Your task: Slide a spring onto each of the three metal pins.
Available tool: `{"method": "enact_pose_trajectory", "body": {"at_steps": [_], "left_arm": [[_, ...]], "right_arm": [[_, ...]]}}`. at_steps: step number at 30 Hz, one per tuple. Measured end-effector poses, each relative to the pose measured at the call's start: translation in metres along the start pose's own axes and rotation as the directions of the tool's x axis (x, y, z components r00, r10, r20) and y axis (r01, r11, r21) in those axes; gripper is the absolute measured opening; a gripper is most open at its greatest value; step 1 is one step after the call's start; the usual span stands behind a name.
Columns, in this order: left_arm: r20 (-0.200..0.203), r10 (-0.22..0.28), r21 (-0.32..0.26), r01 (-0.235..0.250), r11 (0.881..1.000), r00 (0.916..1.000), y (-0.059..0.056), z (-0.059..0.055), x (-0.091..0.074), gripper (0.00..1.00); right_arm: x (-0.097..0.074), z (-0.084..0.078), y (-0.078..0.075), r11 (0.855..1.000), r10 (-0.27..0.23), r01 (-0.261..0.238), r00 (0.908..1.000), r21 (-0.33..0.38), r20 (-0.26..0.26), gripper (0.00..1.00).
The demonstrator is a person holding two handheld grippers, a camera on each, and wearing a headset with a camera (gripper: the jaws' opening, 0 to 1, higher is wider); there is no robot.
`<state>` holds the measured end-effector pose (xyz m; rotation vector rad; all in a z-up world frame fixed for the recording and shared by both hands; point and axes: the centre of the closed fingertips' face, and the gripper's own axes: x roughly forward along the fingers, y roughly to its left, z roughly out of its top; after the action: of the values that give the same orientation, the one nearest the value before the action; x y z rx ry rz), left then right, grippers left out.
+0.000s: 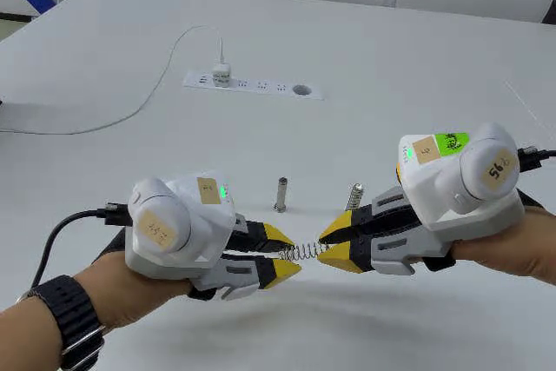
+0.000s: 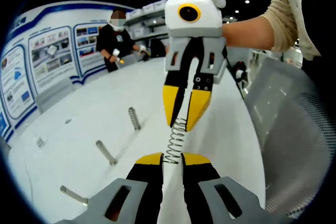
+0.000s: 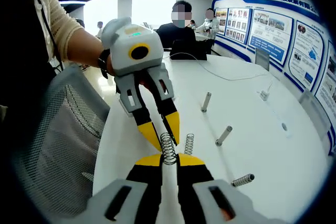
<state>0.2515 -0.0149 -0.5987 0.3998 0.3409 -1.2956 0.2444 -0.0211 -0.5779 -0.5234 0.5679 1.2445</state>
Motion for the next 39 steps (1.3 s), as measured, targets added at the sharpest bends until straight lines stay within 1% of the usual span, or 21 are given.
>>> {"method": "enact_pose_trajectory", "body": {"at_steps": [4,9,18,21,25,32,39], "left_arm": [[0.003,0.003,-0.005,-0.003,1.0,1.0,0.0,0.001,0.0,0.13],[0.007,0.003,-0.007,-0.003,1.0,1.0,0.0,0.001,0.0,0.12],[0.018,0.011,-0.019,-0.01,1.0,0.9998,0.001,0.004,0.0,0.12],[0.025,0.011,-0.02,-0.011,1.0,0.9996,0.0,0.005,0.0,0.11],[0.03,0.012,-0.019,-0.011,1.0,0.9995,-0.001,0.008,0.001,0.11],[0.04,0.017,-0.025,-0.016,1.0,0.9991,0.001,0.011,0.002,0.11],[0.049,0.03,-0.034,-0.028,0.999,0.9984,0.003,0.012,0.002,0.12]], "right_arm": [[-0.002,0.002,0.001,1.0,-0.003,0.003,1.0,-0.006,0.001,0.11],[-0.004,0.011,0.002,1.0,-0.009,0.009,0.9998,-0.019,0.016,0.11],[-0.003,0.03,0.002,0.999,-0.019,0.021,0.9973,-0.031,0.071,0.11],[-0.002,0.038,0.002,0.999,-0.022,0.025,0.9949,-0.027,0.099,0.11],[0.001,0.045,0.002,0.999,-0.025,0.029,0.9928,-0.032,0.118,0.11],[0.003,0.05,0.003,0.999,-0.029,0.034,0.9898,-0.033,0.139,0.11],[0.003,0.051,0.001,0.998,-0.045,0.052,0.9886,-0.042,0.144,0.11]]}}
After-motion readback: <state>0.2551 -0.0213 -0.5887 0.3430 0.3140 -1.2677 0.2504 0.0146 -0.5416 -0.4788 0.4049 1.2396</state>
